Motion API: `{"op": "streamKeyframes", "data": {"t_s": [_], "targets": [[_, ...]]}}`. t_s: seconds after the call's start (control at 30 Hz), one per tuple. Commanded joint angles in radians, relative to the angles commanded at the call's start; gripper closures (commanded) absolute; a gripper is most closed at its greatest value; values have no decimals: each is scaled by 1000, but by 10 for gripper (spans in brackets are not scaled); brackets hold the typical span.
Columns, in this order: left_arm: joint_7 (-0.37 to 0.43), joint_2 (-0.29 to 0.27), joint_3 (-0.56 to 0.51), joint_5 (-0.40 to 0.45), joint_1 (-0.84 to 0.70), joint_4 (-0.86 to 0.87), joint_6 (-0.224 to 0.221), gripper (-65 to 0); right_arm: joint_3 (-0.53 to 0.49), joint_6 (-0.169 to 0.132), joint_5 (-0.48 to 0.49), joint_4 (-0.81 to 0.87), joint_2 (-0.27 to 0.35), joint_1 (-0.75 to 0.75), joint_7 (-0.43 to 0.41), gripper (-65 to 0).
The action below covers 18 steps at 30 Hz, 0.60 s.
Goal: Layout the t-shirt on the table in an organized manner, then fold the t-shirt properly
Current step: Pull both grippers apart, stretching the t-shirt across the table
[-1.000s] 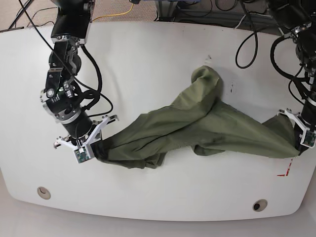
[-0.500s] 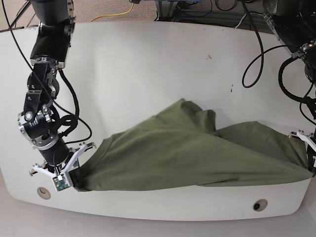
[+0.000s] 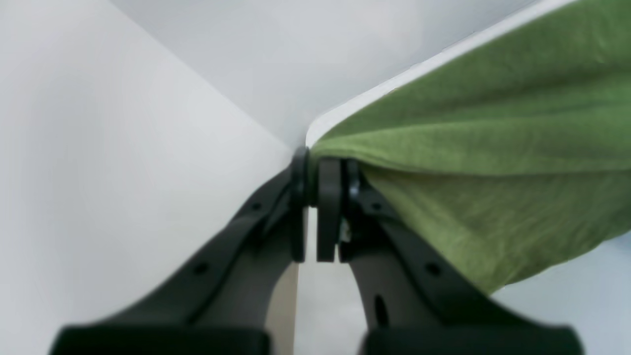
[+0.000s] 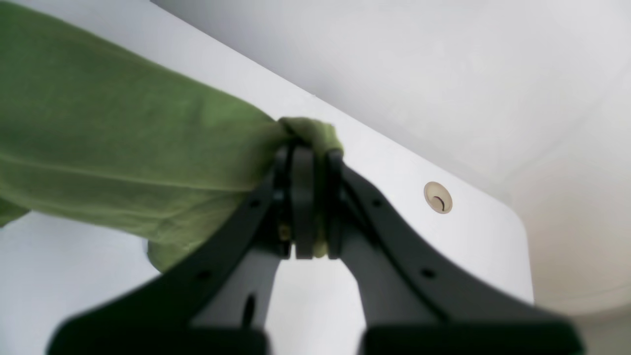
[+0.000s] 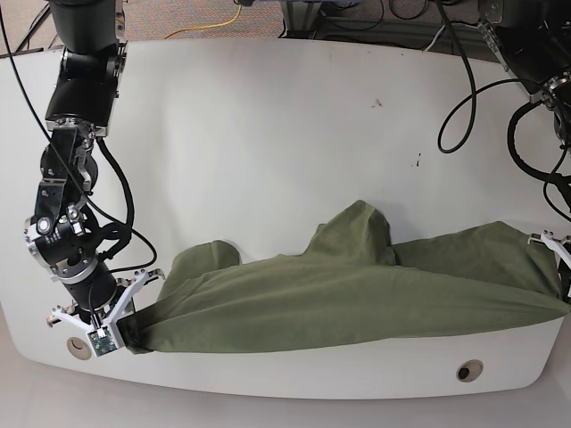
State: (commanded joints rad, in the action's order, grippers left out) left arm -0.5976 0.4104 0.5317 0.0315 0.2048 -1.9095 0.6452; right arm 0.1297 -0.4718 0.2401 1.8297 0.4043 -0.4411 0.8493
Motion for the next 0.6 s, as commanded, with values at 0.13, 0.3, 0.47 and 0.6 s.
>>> {"op": "streamKeyframes", "data": {"t_s": [0.13,0.3,0.47,0.6], "targets": [[-2,0,0,0,0,0,0,-4,-2,-9,-5,2,0,-2,18,0],[-2,-3,0,0,-14,0,0,-4,-2,-11,3,8,-3,-9,83,0],[-2,-3,-2,-2,-114,-3,0,-4,2,-11,3,34,-5,-3,150,0],[-2,-6,0,-3,-176,-18,2,-4,2,-11,3,68,-2,31,190,0]]}}
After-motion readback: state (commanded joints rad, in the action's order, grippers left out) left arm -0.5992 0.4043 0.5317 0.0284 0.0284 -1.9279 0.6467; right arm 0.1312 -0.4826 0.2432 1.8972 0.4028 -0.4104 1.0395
